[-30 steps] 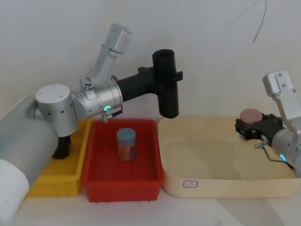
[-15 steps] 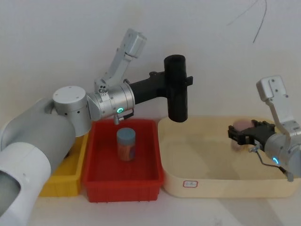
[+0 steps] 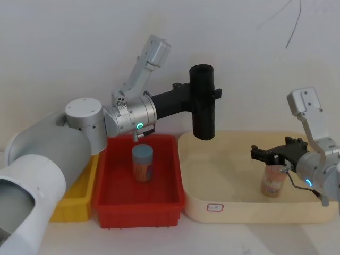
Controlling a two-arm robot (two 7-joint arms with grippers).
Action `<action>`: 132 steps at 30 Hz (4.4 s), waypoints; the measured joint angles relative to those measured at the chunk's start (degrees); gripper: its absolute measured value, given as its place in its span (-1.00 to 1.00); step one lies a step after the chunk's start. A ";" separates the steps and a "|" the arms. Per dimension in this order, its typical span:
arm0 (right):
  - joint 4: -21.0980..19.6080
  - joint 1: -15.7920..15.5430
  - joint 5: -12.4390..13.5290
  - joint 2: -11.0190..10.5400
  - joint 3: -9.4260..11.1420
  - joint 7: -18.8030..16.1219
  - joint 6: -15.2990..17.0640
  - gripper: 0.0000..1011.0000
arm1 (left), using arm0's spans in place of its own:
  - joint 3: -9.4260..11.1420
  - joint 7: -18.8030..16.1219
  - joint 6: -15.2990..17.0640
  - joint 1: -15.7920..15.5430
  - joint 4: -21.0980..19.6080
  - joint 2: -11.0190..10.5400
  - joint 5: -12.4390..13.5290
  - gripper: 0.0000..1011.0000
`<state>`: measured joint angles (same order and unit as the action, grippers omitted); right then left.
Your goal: Pick up the garbage bag with the one hand and transfer it to the other hand.
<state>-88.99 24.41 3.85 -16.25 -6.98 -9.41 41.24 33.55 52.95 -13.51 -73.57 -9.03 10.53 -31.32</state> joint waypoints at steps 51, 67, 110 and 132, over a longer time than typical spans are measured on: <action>-1.61 0.57 6.66 -0.12 -4.88 -14.44 -15.95 0.98 | 0.24 0.41 -0.96 -1.15 2.78 1.01 -0.22 -0.19; 4.41 4.30 4.96 1.45 -7.35 -12.06 -18.50 0.98 | 0.24 0.40 -0.96 -1.15 2.80 1.01 -0.22 -0.19; 15.40 11.60 3.53 4.52 -11.37 -9.19 -20.81 0.46 | 0.24 0.41 -0.96 -1.14 2.79 1.00 -0.22 -0.19; 16.00 11.97 3.61 4.71 -11.57 -9.01 -20.98 0.04 | 0.24 0.41 -0.96 -1.15 2.79 1.01 -0.23 0.00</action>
<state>-73.00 36.37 7.46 -11.55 -18.55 -18.42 20.26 33.79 53.36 -14.47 -74.72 -6.24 11.53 -31.55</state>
